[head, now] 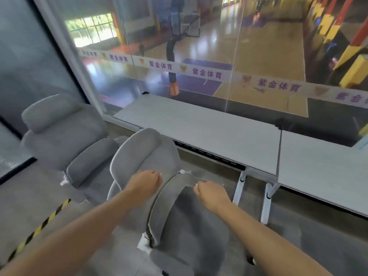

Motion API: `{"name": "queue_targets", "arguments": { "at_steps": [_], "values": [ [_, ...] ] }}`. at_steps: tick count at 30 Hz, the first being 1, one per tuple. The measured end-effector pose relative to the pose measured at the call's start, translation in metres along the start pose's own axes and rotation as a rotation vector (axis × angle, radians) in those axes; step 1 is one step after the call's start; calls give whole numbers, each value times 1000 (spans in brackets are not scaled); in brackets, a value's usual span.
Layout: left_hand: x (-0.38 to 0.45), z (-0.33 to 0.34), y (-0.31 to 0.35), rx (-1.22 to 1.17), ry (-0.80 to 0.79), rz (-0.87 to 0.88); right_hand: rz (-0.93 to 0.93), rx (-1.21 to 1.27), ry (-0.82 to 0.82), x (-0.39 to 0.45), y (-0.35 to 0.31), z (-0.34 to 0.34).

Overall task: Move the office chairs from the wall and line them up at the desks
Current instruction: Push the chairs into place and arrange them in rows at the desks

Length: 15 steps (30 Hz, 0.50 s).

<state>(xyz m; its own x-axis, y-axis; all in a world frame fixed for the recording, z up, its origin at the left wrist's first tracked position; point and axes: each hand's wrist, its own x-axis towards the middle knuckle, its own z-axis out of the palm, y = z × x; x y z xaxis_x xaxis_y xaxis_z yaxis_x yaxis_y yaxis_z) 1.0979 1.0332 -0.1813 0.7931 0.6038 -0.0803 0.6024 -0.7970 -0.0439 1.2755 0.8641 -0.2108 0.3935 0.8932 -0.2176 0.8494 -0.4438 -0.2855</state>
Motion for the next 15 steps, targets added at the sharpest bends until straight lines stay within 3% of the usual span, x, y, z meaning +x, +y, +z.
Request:
{"name": "queue_targets", "arguments": {
  "at_steps": [5,8,11,15],
  "values": [
    [31,-21,-103,182,31,-6,-116,9,51,72,-88,4],
    [59,-25,-155,135,184,73,-130,13,26,103,-141,8],
    [101,-22,-190,160,311,226,-119,96,-23,130,-184,22],
    [160,-9,-221,101,284,528,-39,316,3,168,-244,45]
  ]
}}
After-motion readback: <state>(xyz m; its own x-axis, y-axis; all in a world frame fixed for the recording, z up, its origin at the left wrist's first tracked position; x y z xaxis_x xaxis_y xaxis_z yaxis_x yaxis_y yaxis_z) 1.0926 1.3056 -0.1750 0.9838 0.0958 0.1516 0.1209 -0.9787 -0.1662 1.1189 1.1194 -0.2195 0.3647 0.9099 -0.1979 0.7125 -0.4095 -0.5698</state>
